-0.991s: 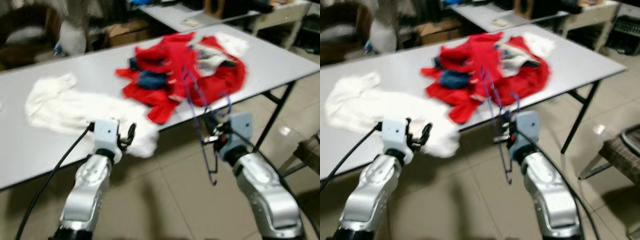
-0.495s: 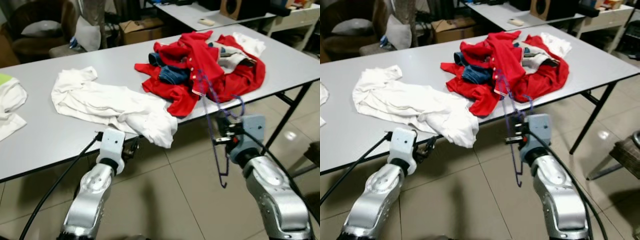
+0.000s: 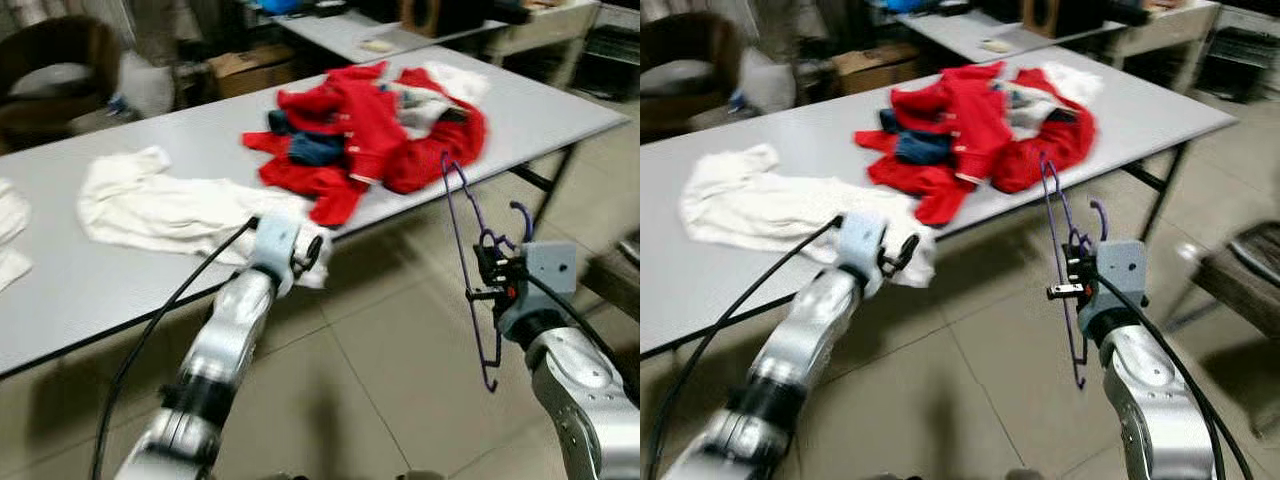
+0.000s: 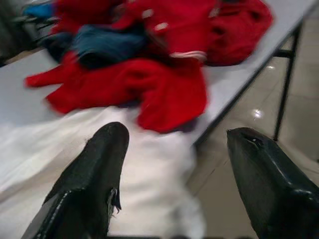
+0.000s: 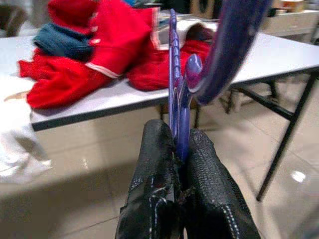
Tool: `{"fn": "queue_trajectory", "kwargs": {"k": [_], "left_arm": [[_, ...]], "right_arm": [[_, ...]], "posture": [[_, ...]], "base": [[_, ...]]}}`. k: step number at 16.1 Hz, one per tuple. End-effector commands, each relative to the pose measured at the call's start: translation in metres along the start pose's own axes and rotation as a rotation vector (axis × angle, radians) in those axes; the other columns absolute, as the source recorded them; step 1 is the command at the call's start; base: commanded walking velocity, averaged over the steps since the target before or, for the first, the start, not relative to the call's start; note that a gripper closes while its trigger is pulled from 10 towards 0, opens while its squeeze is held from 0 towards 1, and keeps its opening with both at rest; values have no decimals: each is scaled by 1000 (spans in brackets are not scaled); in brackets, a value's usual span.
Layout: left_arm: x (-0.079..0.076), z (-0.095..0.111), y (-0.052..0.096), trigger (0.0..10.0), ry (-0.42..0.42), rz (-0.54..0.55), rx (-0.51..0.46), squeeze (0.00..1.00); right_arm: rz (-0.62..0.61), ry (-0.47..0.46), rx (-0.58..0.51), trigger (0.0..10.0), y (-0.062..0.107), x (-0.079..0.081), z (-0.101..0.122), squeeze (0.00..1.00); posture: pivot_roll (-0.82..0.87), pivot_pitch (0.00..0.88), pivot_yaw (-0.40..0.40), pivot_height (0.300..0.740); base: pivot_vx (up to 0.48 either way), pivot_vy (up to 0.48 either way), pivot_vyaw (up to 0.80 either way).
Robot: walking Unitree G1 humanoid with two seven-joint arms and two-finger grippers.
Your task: Hang hanger
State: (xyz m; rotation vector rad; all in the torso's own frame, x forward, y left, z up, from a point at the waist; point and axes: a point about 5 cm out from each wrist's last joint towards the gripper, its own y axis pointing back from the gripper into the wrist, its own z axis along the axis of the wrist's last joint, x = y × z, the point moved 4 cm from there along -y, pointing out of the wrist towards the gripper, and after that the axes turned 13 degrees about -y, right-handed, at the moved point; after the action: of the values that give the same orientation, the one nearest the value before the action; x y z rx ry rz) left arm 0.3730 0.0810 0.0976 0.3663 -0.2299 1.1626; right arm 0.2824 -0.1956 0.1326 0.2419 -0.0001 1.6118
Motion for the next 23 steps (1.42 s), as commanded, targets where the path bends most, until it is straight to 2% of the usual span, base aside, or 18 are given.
{"fn": "queue_trajectory", "kwargs": {"k": [1,2,3,5,6,7,8,11,12,13,14,15,16,18,23], "left_arm": [[-5,-12,-5,10000,-43,-18,50,0],[-4,-19,-11,10000,-83,-3,96,0],[1,-27,-14,10000,-86,24,144,0],[14,-40,-14,10000,-99,89,219,0],[26,-46,-13,10000,-99,139,247,0],[36,-45,-12,10000,34,177,209,0],[37,-42,-10,10000,145,179,150,0],[27,-29,10,10000,283,161,-57,0],[22,-19,22,10000,302,138,-131,0],[19,-12,33,10000,297,134,-172,0],[22,-10,50,10000,254,170,-189,0],[23,-11,53,10000,240,182,-183,0],[28,-11,62,10000,186,221,-168,0],[33,-8,73,10000,165,262,-164,0],[32,-5,73,10000,173,275,-117,0]], "right_arm": [[11,13,-14,10000,0,4,7,0],[12,22,-17,10000,1,4,10,0],[11,24,-19,10000,4,4,12,0],[6,26,-14,10000,9,3,12,0],[6,29,-8,10000,11,4,10,0],[12,32,-5,10000,13,6,10,0],[17,30,-7,10000,14,7,11,0],[58,6,-28,10000,10,16,14,0],[107,2,-35,10000,6,25,17,0],[142,1,-35,10000,4,31,18,0],[175,19,-27,10000,-2,39,16,0],[182,27,-25,10000,-3,40,16,0],[193,48,-15,10000,-6,43,14,0],[200,49,-1,10000,-9,45,10,0],[197,51,11,10000,-10,43,5,0]], "posture": [[-262,0,127,740],[-281,0,133,740],[-289,0,136,740],[-305,0,140,740],[-309,0,144,740],[-304,0,150,740],[-299,0,149,740],[-272,0,122,740],[-250,0,94,740],[-236,0,78,740],[-204,0,48,740],[-204,0,48,740],[-191,0,37,740],[-160,0,22,740],[-155,0,43,740]], "base": [[0,0,0],[0,0,0],[0,0,0],[0,0,0],[0,0,0],[0,0,0],[0,0,0],[0,0,0],[0,0,0],[0,0,0],[0,0,0],[0,0,0],[0,0,0],[0,0,0],[367,0,0]]}}
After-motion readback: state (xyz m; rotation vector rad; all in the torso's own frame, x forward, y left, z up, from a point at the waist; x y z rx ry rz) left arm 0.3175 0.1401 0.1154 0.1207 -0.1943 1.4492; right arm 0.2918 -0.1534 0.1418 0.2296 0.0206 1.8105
